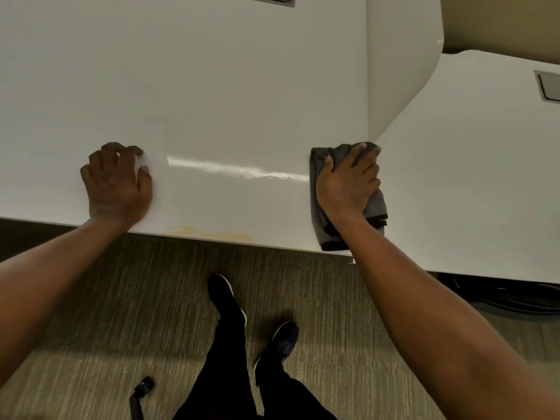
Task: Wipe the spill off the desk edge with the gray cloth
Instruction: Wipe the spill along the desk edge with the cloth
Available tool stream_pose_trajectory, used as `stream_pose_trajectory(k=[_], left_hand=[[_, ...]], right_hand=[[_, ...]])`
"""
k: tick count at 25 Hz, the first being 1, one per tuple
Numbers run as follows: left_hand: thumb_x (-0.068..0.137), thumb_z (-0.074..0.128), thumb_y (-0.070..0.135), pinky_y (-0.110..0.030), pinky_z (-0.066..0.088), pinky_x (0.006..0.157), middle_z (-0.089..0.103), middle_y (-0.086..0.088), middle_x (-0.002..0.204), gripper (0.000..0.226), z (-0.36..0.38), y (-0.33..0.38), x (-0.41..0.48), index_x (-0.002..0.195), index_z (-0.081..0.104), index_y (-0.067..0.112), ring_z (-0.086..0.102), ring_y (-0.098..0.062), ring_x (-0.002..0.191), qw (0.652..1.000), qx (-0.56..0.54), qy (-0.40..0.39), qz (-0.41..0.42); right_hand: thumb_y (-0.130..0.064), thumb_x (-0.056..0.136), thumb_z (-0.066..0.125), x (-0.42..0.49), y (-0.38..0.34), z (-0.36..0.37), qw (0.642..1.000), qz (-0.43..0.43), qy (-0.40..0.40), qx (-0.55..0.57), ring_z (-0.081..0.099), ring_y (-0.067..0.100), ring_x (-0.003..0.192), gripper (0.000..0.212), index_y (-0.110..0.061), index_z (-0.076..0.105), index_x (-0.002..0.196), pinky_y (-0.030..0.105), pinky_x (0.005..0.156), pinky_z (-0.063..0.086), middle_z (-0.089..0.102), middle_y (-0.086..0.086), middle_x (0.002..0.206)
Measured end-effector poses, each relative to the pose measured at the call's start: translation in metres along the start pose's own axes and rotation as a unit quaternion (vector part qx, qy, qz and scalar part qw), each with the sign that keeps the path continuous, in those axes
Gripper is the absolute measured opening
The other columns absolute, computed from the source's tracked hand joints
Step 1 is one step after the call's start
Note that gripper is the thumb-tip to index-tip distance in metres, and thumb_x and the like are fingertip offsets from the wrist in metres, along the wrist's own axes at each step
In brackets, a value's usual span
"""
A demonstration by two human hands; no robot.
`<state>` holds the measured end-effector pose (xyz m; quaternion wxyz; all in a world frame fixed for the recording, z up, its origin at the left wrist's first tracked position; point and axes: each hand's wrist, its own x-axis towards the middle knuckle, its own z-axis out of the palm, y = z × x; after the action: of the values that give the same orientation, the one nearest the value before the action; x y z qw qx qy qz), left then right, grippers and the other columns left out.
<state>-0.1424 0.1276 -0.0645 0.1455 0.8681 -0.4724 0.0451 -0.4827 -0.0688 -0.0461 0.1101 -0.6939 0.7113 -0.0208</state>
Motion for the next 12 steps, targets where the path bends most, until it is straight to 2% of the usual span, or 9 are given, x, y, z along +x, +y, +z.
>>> stream_pose_trajectory(k=[3, 7, 12], left_hand=[[0.092, 0.042, 0.031, -0.05, 0.036, 0.094, 0.048, -0.02, 0.129, 0.044, 0.0, 0.002, 0.001, 0.129, 0.053, 0.01, 0.045, -0.041, 0.119, 1.0, -0.001, 0.0, -0.002], [0.091, 0.042, 0.032, -0.051, 0.036, 0.094, 0.048, -0.02, 0.13, 0.045, 0.0, 0.002, 0.001, 0.129, 0.053, 0.01, 0.045, -0.041, 0.119, 1.0, -0.007, 0.006, -0.003], [0.091, 0.042, 0.032, -0.05, 0.035, 0.096, 0.048, -0.02, 0.132, 0.046, -0.002, 0.003, 0.0, 0.13, 0.053, 0.011, 0.043, -0.04, 0.122, 1.0, -0.006, -0.004, -0.008]], right_hand=[[-0.053, 0.104, 0.026, -0.035, 0.007, 0.007, 0.998, -0.063, 0.011, -0.014, 0.014, 0.045, 0.153, 0.078, -0.002, 0.01, 0.161, 0.058, 0.124, 0.014, 0.006, 0.027, 0.168], [-0.053, 0.104, 0.029, -0.099, 0.032, 0.018, 0.985, -0.166, 0.022, -0.04, 0.018, 0.044, 0.153, 0.076, -0.003, 0.018, 0.161, 0.058, 0.124, 0.017, 0.013, 0.027, 0.167], [-0.053, 0.105, 0.028, -0.023, 0.015, 0.011, 0.976, -0.215, 0.013, -0.044, 0.019, 0.043, 0.153, 0.075, -0.003, 0.02, 0.16, 0.057, 0.124, 0.015, 0.016, 0.025, 0.167]])
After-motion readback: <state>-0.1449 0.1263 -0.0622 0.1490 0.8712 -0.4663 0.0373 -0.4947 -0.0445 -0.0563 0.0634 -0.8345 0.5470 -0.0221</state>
